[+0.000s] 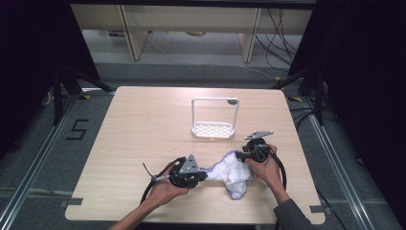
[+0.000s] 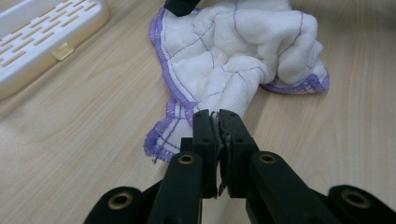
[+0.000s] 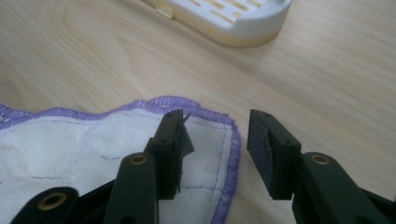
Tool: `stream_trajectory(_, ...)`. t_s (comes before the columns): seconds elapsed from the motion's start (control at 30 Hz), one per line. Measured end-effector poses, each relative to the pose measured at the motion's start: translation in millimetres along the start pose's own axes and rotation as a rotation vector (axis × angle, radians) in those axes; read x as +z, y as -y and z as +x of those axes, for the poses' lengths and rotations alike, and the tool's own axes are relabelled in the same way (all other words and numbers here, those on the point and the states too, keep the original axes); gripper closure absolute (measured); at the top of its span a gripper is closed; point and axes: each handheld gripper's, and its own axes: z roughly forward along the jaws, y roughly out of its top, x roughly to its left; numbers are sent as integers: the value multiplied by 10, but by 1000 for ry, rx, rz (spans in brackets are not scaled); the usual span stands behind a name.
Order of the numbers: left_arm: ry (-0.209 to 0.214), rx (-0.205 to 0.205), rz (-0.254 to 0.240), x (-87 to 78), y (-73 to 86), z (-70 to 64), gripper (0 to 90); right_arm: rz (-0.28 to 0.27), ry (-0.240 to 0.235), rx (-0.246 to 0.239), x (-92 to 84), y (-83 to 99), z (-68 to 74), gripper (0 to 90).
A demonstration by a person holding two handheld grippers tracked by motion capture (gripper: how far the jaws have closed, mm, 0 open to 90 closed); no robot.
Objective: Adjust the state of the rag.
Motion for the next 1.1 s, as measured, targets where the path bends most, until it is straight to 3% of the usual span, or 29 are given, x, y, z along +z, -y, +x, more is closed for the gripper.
stream_trajectory(0.03,6,-6,3,-4,0,6,856,33,-11,38,-9,2,15,634)
stream_trajectory(0.07,1,-14,-3,-8,7,11,856,37,-6,-3,26,20,5,729)
stream_trajectory(0.1,1,-14,-3,-8,7,11,857,37,-6,-3,26,20,5,729)
stream_trajectory(0.13,4,-20,-4,-23,10,24,857,15,-44,0,46,33,5,835)
stream_trajectory(0.17,4,-20,-4,-23,10,24,857,11,-49,-9,49,35,4,855)
stream_trajectory(0.3,-13,-33,-10,-87,19,61,858,10,-66,-27,0,22,24,872)
stream_trajectory(0.33,-13,-48,-22,-144,27,86,858,-47,-61,-41,-112,-31,51,873)
stream_trajectory(0.37,-13,-48,-22,-144,27,86,858,-47,-61,-41,-112,-31,51,873)
stream_trajectory(0.4,-24,-54,-37,-229,38,117,859,-78,-66,-75,-275,-103,72,872)
stream_trajectory(0.5,-39,-65,-55,-340,60,163,859,-111,-69,-73,-423,-155,101,873)
stream_trajectory(0.57,-59,-73,-67,-462,74,214,859,-167,-66,-99,-572,-203,105,873)
stream_trajectory(0.63,-65,-91,-95,-584,73,263,860,-226,-75,-90,-751,-267,154,873)
stream_trajectory(0.67,-74,-104,-111,-697,47,287,860,-257,-85,-120,-844,-321,170,873)
stream_trajectory(0.7,-74,-104,-111,-697,47,287,860,-257,-85,-120,-844,-321,170,873)
stream_trajectory(0.83,-101,-88,-170,-963,-75,303,860,-323,-99,-171,-1096,-450,342,874)
stream_trajectory(0.9,-109,-83,-179,-1025,-106,300,860,-345,-92,-156,-1129,-459,387,874)
stream_trajectory(0.97,-113,-76,-197,-1111,-147,301,861,-350,-106,-190,-1210,-488,413,874)
stream_trajectory(1.03,-125,-72,-199,-1180,-179,301,861,-361,-108,-197,-1266,-494,459,874)
stream_trajectory(1.1,-124,-41,-156,-1299,-262,297,861,-393,-110,-196,-1334,-489,531,874)
